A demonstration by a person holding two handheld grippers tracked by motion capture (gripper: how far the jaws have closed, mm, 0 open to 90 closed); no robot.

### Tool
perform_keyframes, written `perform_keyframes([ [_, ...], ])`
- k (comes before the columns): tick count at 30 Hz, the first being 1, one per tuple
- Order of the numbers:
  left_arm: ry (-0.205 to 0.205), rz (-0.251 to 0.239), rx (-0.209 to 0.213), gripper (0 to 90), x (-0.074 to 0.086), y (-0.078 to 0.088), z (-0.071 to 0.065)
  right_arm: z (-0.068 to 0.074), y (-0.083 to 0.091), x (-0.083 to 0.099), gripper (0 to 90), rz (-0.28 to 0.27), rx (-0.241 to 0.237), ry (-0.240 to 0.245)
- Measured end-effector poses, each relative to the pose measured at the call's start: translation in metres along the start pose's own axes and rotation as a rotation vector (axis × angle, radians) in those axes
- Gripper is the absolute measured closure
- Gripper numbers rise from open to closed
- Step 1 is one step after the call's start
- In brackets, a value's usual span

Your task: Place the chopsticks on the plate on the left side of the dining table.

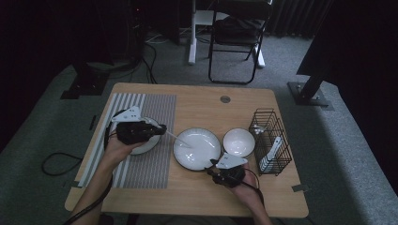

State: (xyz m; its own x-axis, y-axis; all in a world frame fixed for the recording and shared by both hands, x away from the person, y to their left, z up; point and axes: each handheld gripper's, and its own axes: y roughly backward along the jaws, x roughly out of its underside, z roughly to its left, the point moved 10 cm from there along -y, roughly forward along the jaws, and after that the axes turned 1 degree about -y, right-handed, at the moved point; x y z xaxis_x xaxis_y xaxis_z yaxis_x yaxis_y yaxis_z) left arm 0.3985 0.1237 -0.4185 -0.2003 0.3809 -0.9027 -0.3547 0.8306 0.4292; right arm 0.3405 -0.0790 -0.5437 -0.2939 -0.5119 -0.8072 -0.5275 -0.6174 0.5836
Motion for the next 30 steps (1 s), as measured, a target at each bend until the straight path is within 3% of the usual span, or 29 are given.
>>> perform_keyframes([
  [7, 0.008, -0.002, -0.002, 84.8, 0.008, 0.011, -0.004, 0.012, -0.019, -0.035, 64.2, -0.015, -0.031, 0.086],
  [16, -0.003, -0.019, 0.027, 84.8, 0.006, 0.02, -0.016, 0.013, -0.057, -0.07, 66.8, 0.001, -0.045, 0.147],
  [19, -0.003, -0.02, 0.04, 84.8, 0.005, 0.019, -0.019, 0.011, -0.068, -0.074, 69.0, 0.012, -0.043, 0.157],
  [22, 0.003, -0.018, 0.041, 84.7, 0.006, 0.017, -0.018, 0.011, -0.075, -0.074, 77.6, 0.019, -0.056, 0.169],
  [27, 0.016, -0.024, 0.048, 84.3, 0.006, 0.013, -0.016, 0.013, -0.075, -0.071, 83.4, 0.015, -0.065, 0.183],
  [30, 0.013, -0.007, 0.016, 81.8, 0.007, 0.009, -0.013, 0.014, -0.073, -0.066, 85.0, 0.014, -0.07, 0.194],
])
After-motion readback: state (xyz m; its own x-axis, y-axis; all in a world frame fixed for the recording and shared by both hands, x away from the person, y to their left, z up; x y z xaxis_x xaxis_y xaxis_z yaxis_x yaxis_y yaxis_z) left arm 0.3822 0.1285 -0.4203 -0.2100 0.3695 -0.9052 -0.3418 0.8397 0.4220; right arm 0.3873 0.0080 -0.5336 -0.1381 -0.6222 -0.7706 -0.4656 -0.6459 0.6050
